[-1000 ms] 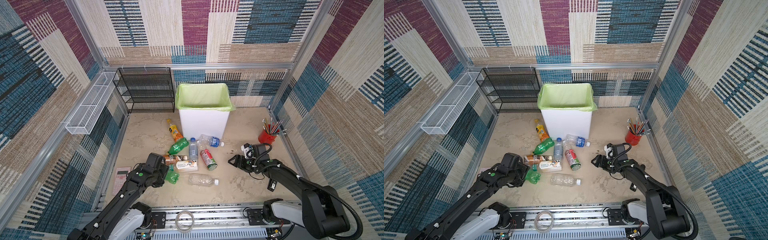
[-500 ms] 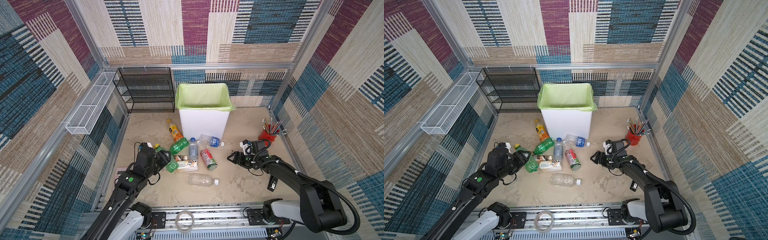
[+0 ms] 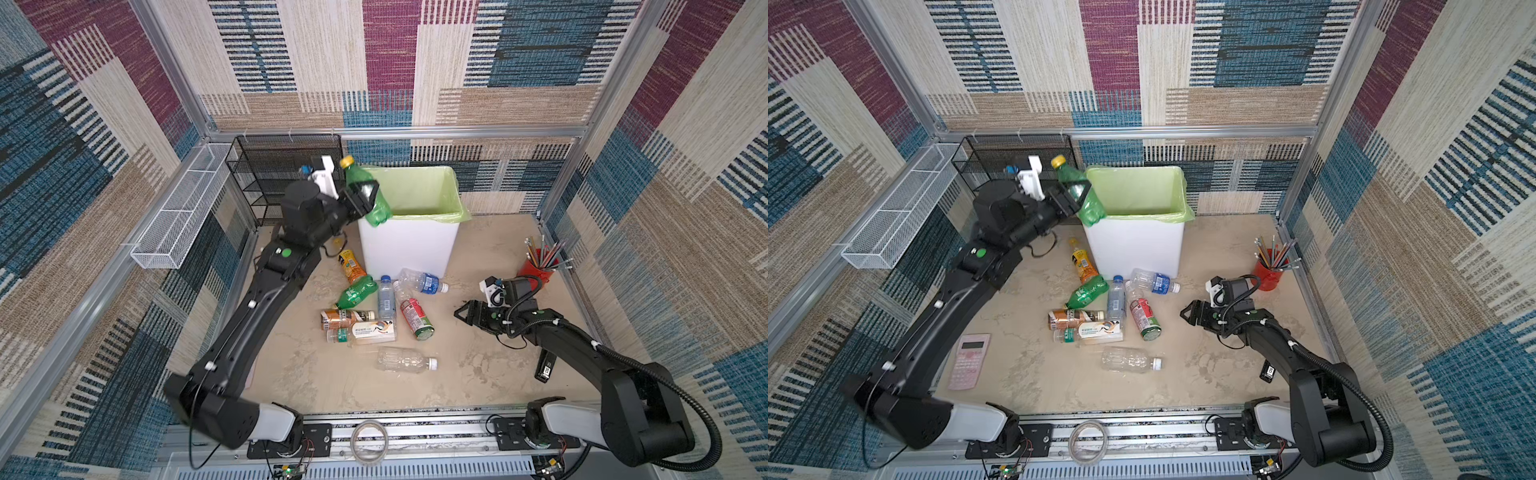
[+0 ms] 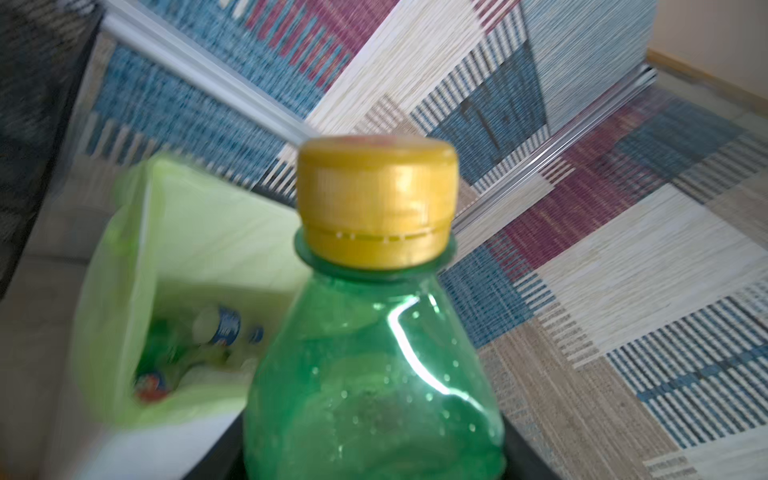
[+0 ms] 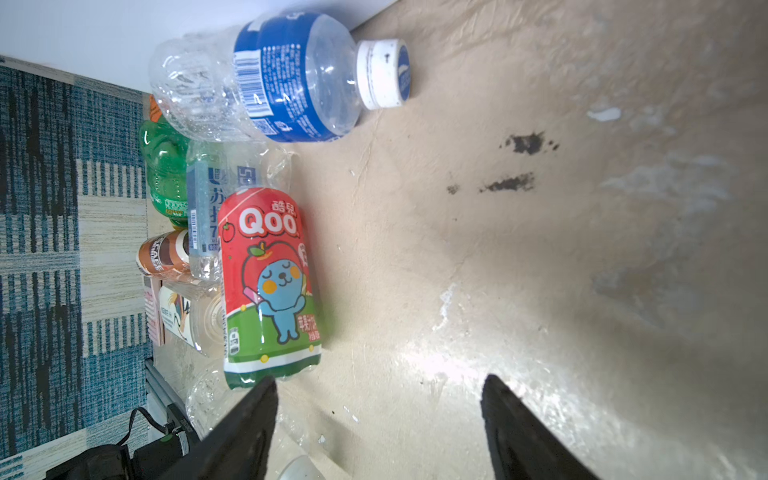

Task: Throw the plastic bottles in the bin
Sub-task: 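Lift the Sprite bottle with the left gripper up over the bin, then open the left gripper over the bin and lower it back to the pile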

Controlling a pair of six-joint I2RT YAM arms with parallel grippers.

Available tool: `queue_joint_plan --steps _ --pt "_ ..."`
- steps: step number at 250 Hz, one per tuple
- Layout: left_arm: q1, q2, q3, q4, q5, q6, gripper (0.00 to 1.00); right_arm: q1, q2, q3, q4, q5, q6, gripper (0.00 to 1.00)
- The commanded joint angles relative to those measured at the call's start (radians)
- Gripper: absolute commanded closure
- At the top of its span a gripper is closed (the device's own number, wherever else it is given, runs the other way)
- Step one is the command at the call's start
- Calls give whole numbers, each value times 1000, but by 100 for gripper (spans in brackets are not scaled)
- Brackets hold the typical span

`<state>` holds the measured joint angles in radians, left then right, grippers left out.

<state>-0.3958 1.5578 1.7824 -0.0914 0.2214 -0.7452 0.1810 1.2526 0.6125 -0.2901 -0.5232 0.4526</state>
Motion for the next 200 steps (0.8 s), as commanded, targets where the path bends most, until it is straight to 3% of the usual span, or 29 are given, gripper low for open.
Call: queue_joint_plan --steps 1,19,34,47,62,99,128,166,200 --pt "-4 255 401 55 59 21 26 0 -18 -1 1 7 7 21" --pt "-7 450 778 -109 63 20 17 0 -35 -4 -8 11 12 21" --pt "-12 549 1001 -179 45 32 8 0 -58 -11 -16 22 13 21" --pt "-11 576 1078 -169 35 35 4 -1 -75 -21 -18 28 15 21" --pt "-11 541 1056 -135 12 53 1 0 -79 -22 -19 29 13 21" --pt "-10 285 673 46 -41 117 0 -1 -63 3 -32 37 -4 20" --pt "-8 77 374 83 -76 132 2 -1 -49 19 -31 35 -10 20" --pt "-8 -180 -56 40 -109 91 6 -2 -33 35 -25 23 -11 21" --pt "-7 -401 -458 -16 -140 -34 10 -1 -26 46 -22 4 -18 21"
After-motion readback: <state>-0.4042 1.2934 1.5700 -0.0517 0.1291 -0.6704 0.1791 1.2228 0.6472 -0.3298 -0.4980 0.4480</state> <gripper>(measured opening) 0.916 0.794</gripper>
